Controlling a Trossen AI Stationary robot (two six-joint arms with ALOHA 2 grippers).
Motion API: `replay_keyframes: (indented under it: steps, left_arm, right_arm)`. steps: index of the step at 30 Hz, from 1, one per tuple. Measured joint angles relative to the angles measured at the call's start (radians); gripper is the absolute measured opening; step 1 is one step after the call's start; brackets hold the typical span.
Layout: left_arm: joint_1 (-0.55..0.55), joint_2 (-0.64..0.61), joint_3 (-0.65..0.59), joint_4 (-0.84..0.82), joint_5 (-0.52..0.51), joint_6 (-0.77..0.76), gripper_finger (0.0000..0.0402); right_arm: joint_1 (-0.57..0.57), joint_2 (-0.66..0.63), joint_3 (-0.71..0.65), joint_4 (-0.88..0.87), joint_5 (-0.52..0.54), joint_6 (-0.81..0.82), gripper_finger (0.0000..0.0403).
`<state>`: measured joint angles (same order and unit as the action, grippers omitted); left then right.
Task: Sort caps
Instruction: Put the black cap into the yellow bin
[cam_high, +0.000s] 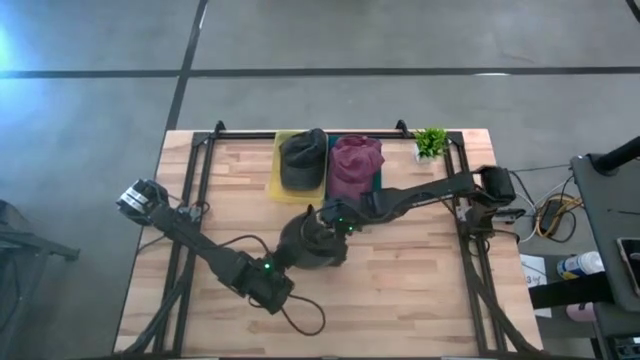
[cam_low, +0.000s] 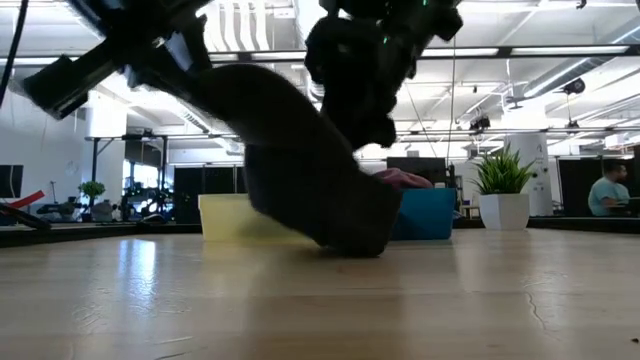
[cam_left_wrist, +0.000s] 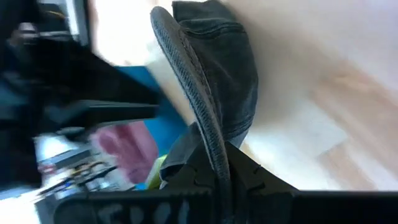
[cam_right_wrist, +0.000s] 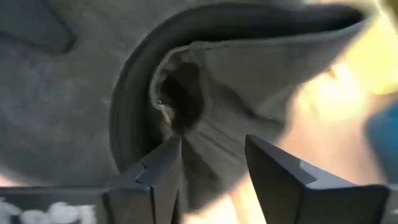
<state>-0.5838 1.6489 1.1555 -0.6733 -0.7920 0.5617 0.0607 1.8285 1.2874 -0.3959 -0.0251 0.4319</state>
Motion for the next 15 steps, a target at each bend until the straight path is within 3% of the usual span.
replay_keyframes:
  steps: [8, 15]
  left_arm:
    - [-0.002, 0.000, 0.037, 0.028, -0.037, 0.032, 0.0007]
    - [-0.003, -0.003, 0.050, 0.027, -0.001, 0.026, 0.0007]
  right_arm:
    - [-0.001, 0.122, -0.023, 0.116, -0.011, 0.068, 0.0136]
    - [0.003, 0.164, -0.014, 0.149, -0.208, 0.073, 0.0121]
